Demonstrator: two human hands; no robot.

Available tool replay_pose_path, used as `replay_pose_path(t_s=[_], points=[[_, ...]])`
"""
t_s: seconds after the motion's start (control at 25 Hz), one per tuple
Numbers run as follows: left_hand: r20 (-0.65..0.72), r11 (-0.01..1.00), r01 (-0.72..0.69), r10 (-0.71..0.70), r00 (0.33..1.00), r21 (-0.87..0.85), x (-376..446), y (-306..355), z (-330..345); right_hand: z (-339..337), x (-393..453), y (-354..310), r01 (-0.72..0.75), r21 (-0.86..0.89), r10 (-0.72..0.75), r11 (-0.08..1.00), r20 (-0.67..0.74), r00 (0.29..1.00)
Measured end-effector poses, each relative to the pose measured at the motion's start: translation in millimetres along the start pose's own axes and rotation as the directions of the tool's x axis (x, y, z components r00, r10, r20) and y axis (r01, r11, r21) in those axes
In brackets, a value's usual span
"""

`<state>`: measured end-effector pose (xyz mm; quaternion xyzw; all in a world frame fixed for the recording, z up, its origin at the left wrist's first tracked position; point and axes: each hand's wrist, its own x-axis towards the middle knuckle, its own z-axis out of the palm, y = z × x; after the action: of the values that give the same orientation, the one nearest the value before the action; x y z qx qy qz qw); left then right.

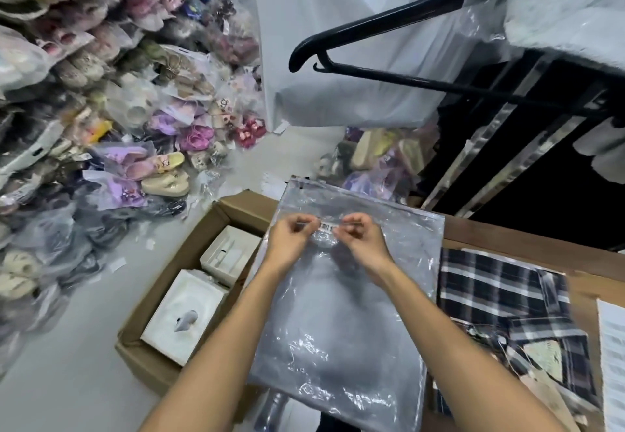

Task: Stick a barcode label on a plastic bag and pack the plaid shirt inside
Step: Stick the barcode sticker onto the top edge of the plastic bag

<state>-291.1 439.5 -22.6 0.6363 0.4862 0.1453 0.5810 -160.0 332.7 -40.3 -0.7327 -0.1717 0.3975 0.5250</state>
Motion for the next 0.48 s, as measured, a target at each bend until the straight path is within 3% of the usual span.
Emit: replay_pose_path(t_s=[0.2,0.48], points=[[-0.020,0.996,0.070,-0.071,0.997,-0.048,-12,-16,7,-6,-10,11,-0.066,0.034,0.065,0.997,0.011,0.998],[-0.033,0.998,0.004,-0.006,0.999,-0.062,-21,-11,0,-7,-21,-2,-0.074,0.073,0.071,0.995,0.040,0.997]])
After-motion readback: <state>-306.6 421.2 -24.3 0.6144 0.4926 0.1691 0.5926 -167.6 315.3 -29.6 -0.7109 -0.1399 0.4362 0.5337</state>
